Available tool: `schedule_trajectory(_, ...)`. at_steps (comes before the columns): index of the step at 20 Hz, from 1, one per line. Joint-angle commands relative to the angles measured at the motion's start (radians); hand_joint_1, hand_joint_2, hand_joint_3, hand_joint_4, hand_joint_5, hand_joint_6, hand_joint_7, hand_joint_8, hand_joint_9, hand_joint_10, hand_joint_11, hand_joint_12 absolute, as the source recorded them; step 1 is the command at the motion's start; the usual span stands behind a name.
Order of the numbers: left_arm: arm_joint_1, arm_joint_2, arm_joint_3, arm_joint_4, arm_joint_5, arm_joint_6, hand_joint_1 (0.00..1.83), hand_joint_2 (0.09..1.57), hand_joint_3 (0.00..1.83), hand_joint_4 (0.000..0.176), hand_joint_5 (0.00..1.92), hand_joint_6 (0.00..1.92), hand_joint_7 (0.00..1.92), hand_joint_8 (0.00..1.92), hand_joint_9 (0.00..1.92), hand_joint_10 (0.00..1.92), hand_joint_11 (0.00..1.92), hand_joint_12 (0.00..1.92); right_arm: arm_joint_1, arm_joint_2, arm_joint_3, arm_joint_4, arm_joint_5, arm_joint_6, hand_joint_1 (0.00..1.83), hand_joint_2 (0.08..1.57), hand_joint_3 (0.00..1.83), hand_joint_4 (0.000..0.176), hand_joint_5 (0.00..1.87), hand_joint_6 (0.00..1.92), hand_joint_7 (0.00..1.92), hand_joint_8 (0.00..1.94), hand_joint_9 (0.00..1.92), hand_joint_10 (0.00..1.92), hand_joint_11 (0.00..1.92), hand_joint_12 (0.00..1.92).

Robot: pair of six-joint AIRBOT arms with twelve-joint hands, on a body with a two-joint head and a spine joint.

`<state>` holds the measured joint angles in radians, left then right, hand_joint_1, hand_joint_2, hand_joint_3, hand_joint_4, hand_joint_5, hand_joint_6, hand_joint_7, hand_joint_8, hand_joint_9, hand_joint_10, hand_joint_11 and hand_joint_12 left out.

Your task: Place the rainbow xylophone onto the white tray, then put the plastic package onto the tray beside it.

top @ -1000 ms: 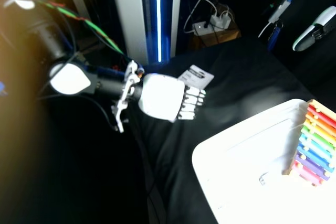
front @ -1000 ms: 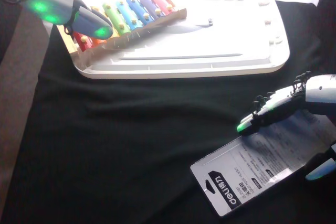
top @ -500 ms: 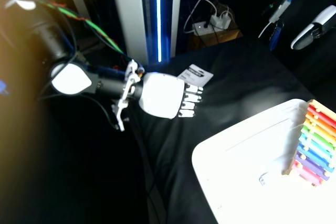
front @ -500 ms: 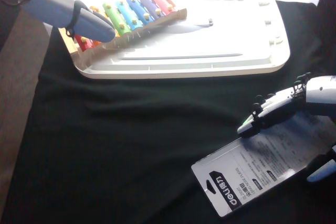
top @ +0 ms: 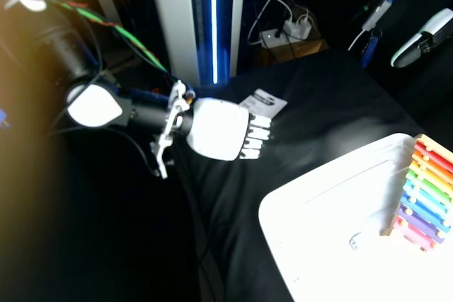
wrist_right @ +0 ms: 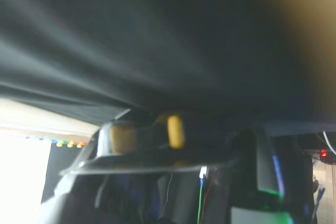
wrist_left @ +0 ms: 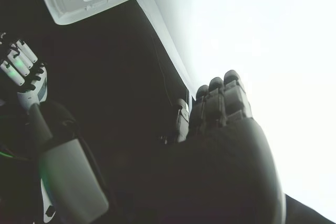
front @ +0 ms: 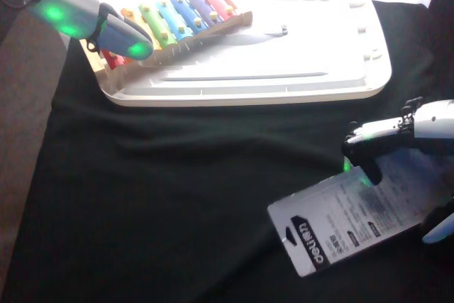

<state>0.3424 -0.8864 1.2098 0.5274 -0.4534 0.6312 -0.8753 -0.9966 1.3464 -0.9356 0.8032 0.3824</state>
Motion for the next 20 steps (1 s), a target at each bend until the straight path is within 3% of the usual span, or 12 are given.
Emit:
schedule_trajectory(1,-0.008,0.002,-0.001,-0.028,-0.102,-0.005,0.75,0.71,0.00,0.176,0.00,0.00,0.00,0.00,0.00,0.00,0.00,0.00,0.012,0.002,-0.001,0.038,0.039,-0.006,1.66,1.32,0.00,0.073,0.33,1.92,0.30,1.94,0.56,1.77,0.97,1.91)
schedule_trajectory(2,-0.008,0.002,-0.001,-0.028,-0.102,-0.005,0.73,0.69,0.00,0.176,0.00,0.00,0.00,0.00,0.00,0.00,0.00,0.00,0.014,0.002,-0.001,0.041,0.039,-0.010,1.74,1.13,0.00,0.105,0.49,1.92,0.57,1.94,0.91,1.91,1.09,1.92)
schedule_trajectory(3,-0.007,0.002,-0.001,-0.028,-0.102,-0.005,0.73,0.69,0.00,0.176,0.00,0.00,0.00,0.00,0.00,0.00,0.00,0.00,0.017,0.002,-0.001,0.042,0.039,-0.013,1.74,1.13,0.00,0.105,0.49,1.92,0.57,1.94,0.91,1.91,1.09,1.92)
schedule_trajectory(4,-0.006,0.002,-0.001,-0.028,-0.102,-0.005,0.73,0.70,0.00,0.176,0.00,0.00,0.00,0.00,0.00,0.00,0.00,0.00,0.019,0.002,-0.001,0.043,0.039,-0.014,1.64,1.15,0.00,0.163,0.65,1.92,0.79,1.94,1.13,1.92,1.27,1.92)
schedule_trajectory(7,-0.004,0.002,-0.001,-0.029,-0.103,-0.005,0.71,0.70,0.00,0.176,0.00,0.00,0.00,0.00,0.00,0.00,0.00,0.00,0.026,0.002,0.001,0.044,0.039,-0.016,1.59,1.19,0.00,0.145,0.72,1.92,0.93,1.94,1.24,1.92,1.34,1.92)
schedule_trajectory(8,-0.003,0.002,-0.001,-0.029,-0.103,-0.005,0.70,0.70,0.00,0.176,0.00,0.00,0.00,0.00,0.00,0.00,0.00,0.00,0.029,0.002,0.001,0.046,0.039,-0.019,1.60,1.19,0.00,0.170,0.76,1.92,0.99,1.94,1.28,1.92,1.35,1.92)
schedule_trajectory(9,-0.001,0.002,-0.001,-0.029,-0.103,-0.005,0.70,0.70,0.00,0.176,0.00,0.00,0.00,0.00,0.00,0.00,0.00,0.00,0.032,0.003,0.001,0.050,0.039,-0.025,1.60,1.19,0.00,0.170,0.76,1.92,0.99,1.94,1.28,1.92,1.35,1.92)
schedule_trajectory(10,0.001,0.002,-0.001,-0.029,-0.103,-0.005,0.72,0.70,0.00,0.176,0.00,0.00,0.00,0.00,0.00,0.00,0.00,0.00,0.035,0.003,0.000,0.053,0.039,-0.030,1.61,1.24,0.00,0.118,0.69,1.92,0.99,1.94,1.28,1.92,1.34,1.92)
schedule_trajectory(12,0.003,0.002,-0.001,-0.030,-0.103,-0.005,0.74,0.72,0.01,0.176,0.00,0.00,0.00,0.00,0.00,0.00,0.00,0.00,0.041,0.004,0.000,0.064,0.043,-0.041,1.57,1.28,0.00,0.168,0.63,1.92,0.95,1.94,1.22,1.92,1.27,1.92)
schedule_trajectory(13,0.004,0.002,-0.001,-0.030,-0.103,-0.005,0.75,0.73,0.01,0.176,0.00,0.00,0.00,0.00,0.00,0.00,0.00,0.00,0.043,0.005,0.000,0.070,0.046,-0.045,1.57,1.27,0.00,0.174,0.63,1.92,0.93,1.94,1.21,1.92,1.26,1.92)
schedule_trajectory(16,0.006,0.002,-0.001,-0.030,-0.103,-0.005,0.78,0.76,0.02,0.176,0.00,0.00,0.00,0.00,0.00,0.00,0.00,0.00,0.052,0.007,0.000,0.091,0.053,-0.065,1.63,1.21,0.00,0.176,0.66,1.92,1.03,1.94,1.36,1.92,1.41,1.92)
schedule_trajectory(20,0.009,0.002,-0.001,-0.031,-0.102,-0.005,0.80,0.76,0.01,0.176,0.00,0.00,0.00,0.00,0.00,0.00,0.00,0.00,0.059,0.012,0.000,0.125,0.070,-0.087,1.52,1.22,0.00,0.176,0.66,1.92,1.06,1.94,1.38,1.92,1.44,1.92)
